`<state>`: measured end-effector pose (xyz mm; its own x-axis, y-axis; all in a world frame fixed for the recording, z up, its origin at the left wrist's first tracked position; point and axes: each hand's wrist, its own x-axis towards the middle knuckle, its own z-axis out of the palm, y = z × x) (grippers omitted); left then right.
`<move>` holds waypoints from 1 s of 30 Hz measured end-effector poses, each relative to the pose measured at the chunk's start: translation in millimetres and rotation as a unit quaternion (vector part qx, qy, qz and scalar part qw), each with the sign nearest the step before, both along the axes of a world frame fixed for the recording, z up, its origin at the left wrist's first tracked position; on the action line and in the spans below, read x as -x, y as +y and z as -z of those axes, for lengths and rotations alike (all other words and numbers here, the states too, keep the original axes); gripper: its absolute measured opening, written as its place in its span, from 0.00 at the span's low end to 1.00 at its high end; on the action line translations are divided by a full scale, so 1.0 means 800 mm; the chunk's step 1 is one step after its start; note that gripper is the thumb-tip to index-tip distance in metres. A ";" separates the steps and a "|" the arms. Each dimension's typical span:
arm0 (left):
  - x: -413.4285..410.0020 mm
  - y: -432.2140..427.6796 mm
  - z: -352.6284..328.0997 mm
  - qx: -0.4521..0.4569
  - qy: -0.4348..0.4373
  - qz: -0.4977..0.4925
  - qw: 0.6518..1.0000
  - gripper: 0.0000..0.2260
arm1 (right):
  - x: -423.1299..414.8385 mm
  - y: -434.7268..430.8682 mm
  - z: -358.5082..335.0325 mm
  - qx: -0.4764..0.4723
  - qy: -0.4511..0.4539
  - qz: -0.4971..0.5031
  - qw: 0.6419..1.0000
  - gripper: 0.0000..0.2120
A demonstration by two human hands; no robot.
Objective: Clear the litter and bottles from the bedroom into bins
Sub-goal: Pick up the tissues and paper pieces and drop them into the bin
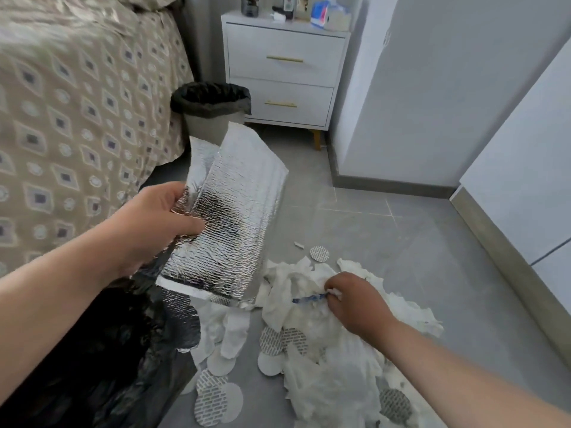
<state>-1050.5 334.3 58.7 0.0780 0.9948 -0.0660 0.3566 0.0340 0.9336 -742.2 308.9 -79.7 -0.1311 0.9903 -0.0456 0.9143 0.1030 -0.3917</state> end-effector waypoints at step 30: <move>0.213 -0.153 0.116 0.131 0.226 -0.116 0.958 0.11 | 0.055 0.009 -0.058 -0.021 0.127 0.075 0.989 0.08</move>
<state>-1221.2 211.8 -33.9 -0.2392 0.9264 -0.2906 0.6770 0.3737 0.6340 -786.5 316.1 -33.3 0.0164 0.9998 0.0113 0.7927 -0.0061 -0.6096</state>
